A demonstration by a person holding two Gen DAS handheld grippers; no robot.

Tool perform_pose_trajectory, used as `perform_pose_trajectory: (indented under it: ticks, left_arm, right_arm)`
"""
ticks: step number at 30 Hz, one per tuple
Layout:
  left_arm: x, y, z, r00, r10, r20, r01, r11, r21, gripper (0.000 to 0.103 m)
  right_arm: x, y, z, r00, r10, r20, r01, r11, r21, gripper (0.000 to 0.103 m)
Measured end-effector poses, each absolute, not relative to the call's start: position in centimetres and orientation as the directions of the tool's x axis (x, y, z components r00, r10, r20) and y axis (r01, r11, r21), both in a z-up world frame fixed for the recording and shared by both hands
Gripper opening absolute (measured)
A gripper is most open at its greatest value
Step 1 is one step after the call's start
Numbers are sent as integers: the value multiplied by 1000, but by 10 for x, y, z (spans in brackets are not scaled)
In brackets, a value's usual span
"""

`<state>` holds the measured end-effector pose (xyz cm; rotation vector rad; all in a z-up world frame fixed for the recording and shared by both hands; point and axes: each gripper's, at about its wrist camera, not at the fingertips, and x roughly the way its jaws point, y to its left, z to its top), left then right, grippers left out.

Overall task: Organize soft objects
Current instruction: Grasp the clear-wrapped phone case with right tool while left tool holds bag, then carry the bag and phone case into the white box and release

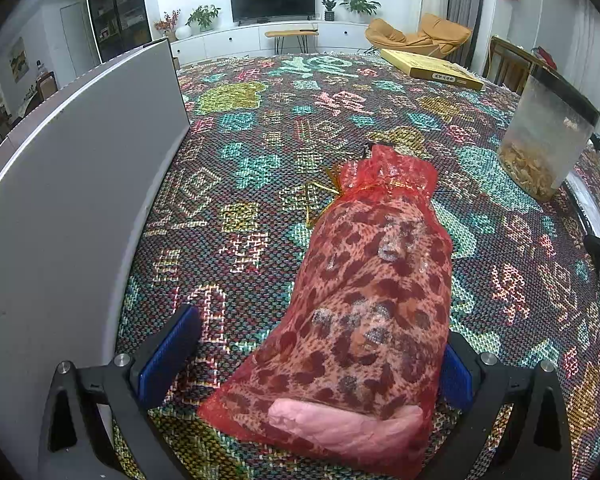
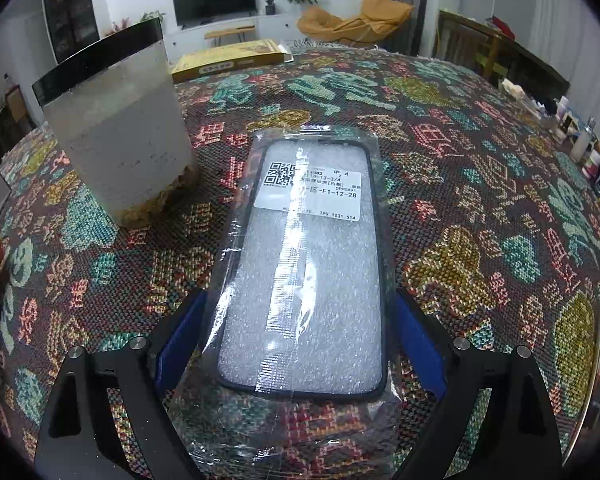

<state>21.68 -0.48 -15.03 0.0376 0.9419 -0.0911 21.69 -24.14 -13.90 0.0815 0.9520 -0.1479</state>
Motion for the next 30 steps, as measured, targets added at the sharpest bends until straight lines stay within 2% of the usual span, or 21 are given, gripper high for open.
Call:
perform_pose_trajectory:
  ticks: [5,8,10,13,15,16,17,18,19,20,22,26,30]
  left_arm:
    - [217,-5,-151,581,-65,-811,94,995,-12,103]
    - [219,-4,-151,561,-69,-825,100,995,-16,103]
    - [223,-7,-148,498,-71,-864,116,993,-15,103]
    - [226,-16,-145,451,-103,-887,154,987,-36,103]
    - [229,-23,-147,441,-77,-894,168,986,-2,103]
    - [230,-25,-147,445,-77,-892,177,984,4,101]
    - [231,-26,-145,456,-84,-886,188,982,4,95]
    - [231,-25,-141,473,-116,-874,205,979,-19,72]
    - [232,-26,-137,489,-109,-866,208,978,-6,40]
    - [235,-28,-136,484,-115,-868,217,976,-8,34]
    - [242,-26,-127,472,-165,-866,217,974,-67,29]
    - [245,-13,-88,516,-278,-811,189,960,-208,29]
    - [239,13,-37,578,-342,-741,190,939,-286,29]
  right_arm:
    - [220,-242,-137,543,-68,-837,142,990,12,93]
    - [234,-249,-133,447,-22,-894,114,993,32,93]
    - [245,-254,-129,385,-2,-923,121,991,49,92]
    - [264,-258,-128,345,-10,-938,141,989,42,92]
    - [275,-256,-134,317,-35,-948,136,991,9,94]
    - [279,-256,-134,326,-40,-944,128,992,2,92]
    - [281,-258,-134,319,-44,-947,139,990,1,90]
    - [283,-261,-131,320,-44,-946,157,987,7,76]
    - [285,-265,-128,319,-51,-946,179,984,7,76]
    - [286,-267,-126,322,-54,-945,186,982,7,76]
    - [287,-270,-114,370,-57,-927,197,980,18,76]
    - [278,-276,-67,504,-59,-862,224,972,64,76]
    - [280,-245,-12,600,-42,-799,149,987,60,76]
